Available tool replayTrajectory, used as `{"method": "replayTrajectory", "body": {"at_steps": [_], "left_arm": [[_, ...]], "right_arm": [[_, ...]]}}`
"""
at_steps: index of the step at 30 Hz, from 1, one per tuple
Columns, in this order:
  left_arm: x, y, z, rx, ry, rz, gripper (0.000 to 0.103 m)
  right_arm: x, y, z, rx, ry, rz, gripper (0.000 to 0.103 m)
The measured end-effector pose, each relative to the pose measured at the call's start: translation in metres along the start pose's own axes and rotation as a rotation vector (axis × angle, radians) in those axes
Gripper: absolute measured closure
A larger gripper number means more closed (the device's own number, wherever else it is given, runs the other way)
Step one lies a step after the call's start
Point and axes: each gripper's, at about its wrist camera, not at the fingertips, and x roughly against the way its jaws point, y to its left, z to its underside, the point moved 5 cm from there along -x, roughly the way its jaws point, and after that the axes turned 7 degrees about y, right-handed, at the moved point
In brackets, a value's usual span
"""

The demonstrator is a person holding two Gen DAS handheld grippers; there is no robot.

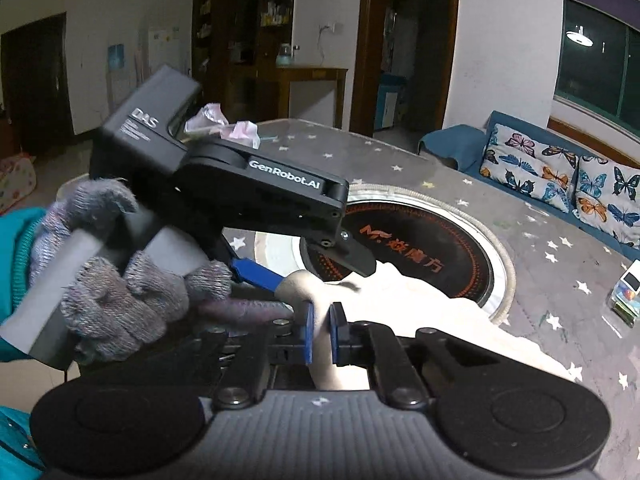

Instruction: Fold clothes

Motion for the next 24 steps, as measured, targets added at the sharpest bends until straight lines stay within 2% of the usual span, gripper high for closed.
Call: {"method": "replayTrajectory", "body": {"at_steps": [4, 6, 8, 9, 13, 15, 16, 17, 24], "left_arm": [[-0.009, -0.001, 0.002, 0.051, 0.02, 0.048, 0.022], [-0.012, 0.0, 0.003, 0.074, 0.019, 0.063, 0.031], [-0.014, 0.003, 0.003, 0.093, 0.019, 0.057, 0.047], [-0.014, 0.005, 0.003, 0.096, 0.017, 0.048, 0.049], [-0.008, 0.008, 0.002, 0.095, 0.004, 0.036, 0.05], [-0.006, 0.007, 0.001, 0.087, -0.004, 0.037, 0.05], [-0.006, 0.007, 0.0, 0.085, -0.003, 0.036, 0.05], [-0.006, 0.007, 0.0, 0.081, 0.001, 0.033, 0.05], [-0.008, 0.006, 0.0, 0.072, 0.016, 0.021, 0.05]], "right_arm": [[0.004, 0.003, 0.002, 0.006, -0.011, -0.02, 0.1], [0.004, 0.004, 0.003, 0.012, -0.013, -0.026, 0.1], [0.003, 0.002, 0.006, 0.005, -0.008, -0.02, 0.1], [0.003, 0.0, 0.008, -0.003, -0.002, -0.016, 0.1], [0.001, -0.008, 0.015, -0.008, 0.028, -0.001, 0.092], [0.0, -0.008, 0.018, 0.007, 0.044, -0.002, 0.081], [-0.002, -0.005, 0.018, 0.022, 0.046, -0.007, 0.069], [-0.004, -0.001, 0.017, 0.04, 0.046, -0.014, 0.062], [-0.036, 0.033, 0.022, 0.185, 0.108, 0.0, 0.061]]}}
